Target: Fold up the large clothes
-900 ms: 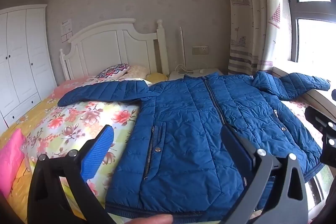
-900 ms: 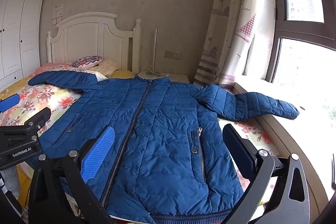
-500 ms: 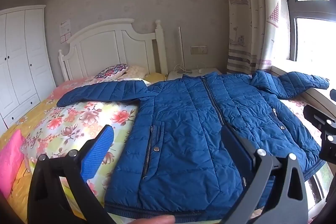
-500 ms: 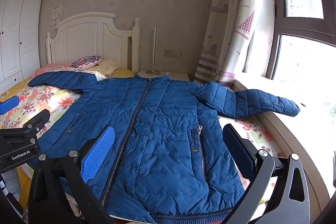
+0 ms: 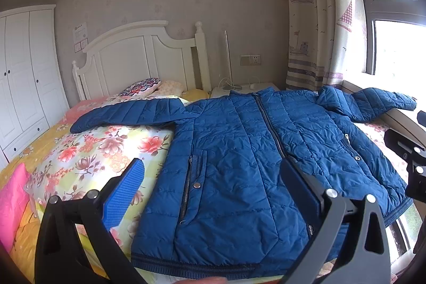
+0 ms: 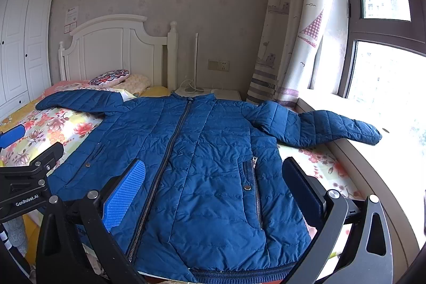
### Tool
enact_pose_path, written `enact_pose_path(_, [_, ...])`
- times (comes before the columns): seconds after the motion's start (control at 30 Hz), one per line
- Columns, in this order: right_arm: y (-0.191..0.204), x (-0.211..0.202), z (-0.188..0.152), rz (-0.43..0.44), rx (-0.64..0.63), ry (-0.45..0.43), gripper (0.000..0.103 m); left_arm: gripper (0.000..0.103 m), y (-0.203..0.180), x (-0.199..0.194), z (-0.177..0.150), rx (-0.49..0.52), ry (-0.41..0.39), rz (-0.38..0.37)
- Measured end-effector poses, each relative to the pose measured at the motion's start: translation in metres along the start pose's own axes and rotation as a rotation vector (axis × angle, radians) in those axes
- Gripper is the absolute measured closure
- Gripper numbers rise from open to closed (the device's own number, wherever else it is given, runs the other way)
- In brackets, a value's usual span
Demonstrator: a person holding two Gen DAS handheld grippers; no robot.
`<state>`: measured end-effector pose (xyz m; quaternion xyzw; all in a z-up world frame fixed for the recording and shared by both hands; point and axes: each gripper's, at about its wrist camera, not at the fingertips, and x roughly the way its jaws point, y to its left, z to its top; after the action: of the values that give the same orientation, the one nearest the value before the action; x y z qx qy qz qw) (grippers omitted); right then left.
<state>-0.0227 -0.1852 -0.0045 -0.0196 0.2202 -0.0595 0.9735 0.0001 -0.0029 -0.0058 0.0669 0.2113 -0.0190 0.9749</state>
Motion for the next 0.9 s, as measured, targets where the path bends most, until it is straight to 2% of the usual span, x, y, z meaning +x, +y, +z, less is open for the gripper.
enact_pose_path(0.9, [-0.0008, 0.0024, -0.0017, 0.016, 0.009, 0.014, 0.005, 0.002, 0.0035, 0.0001, -0.0044, -0.002, 0.005, 0.001])
